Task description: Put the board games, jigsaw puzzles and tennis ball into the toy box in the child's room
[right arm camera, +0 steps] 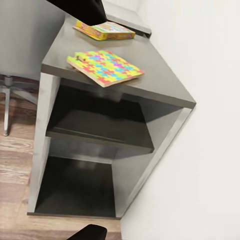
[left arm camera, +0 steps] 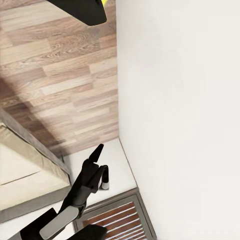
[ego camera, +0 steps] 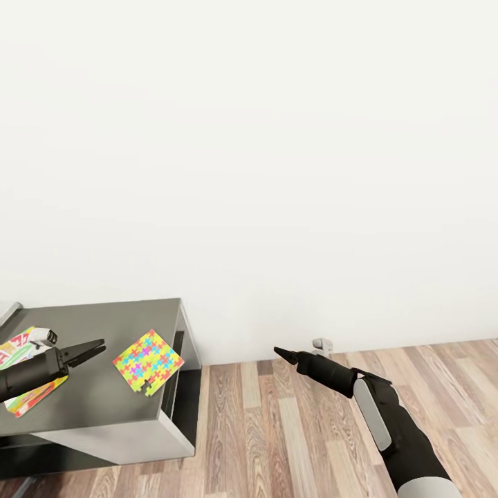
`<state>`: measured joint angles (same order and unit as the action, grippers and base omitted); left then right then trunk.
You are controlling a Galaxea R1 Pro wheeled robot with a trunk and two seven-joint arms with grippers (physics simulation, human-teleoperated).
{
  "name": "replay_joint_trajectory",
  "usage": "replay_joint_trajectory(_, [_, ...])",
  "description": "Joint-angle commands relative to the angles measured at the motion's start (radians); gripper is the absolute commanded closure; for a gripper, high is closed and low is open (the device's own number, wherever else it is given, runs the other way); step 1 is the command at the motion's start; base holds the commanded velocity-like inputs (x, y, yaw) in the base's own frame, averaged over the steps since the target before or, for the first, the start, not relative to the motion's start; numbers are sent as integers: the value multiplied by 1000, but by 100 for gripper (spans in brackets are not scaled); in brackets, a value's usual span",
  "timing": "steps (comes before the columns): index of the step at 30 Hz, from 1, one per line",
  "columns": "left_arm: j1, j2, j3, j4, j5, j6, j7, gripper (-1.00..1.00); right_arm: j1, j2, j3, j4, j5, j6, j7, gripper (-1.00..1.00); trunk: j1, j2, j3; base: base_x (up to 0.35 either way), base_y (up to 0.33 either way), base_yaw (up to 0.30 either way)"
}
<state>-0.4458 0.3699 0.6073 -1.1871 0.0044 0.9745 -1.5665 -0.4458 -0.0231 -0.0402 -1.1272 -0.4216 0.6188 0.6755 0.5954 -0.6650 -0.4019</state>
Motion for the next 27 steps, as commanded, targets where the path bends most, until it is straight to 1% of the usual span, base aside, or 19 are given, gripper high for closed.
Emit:
replay_joint_trajectory(1, [-1,0,0,0,-1,10,-4,-100,-1,0,-1,0,-5,7,1,-100,0,-1,1,0,0,0])
replay_joint_trajectory(2, [-1,0,0,0,-1,10,-4,-100,-1,0,-1,0,-5,7,1,-100,0,-1,2,0,0,0])
replay_joint_trajectory(19, [-1,-1,-2,0,-1,9,-4,-100,-1,0,-1,0,-5,-7,1,-100,65,-120,-23,0,0,0])
replay_joint_trajectory(27, [2,-1,-17,0,-1,7,-4,-100,-1,1,-1,0,-5,-7,1,-100,96,-176,-35,0,0,0])
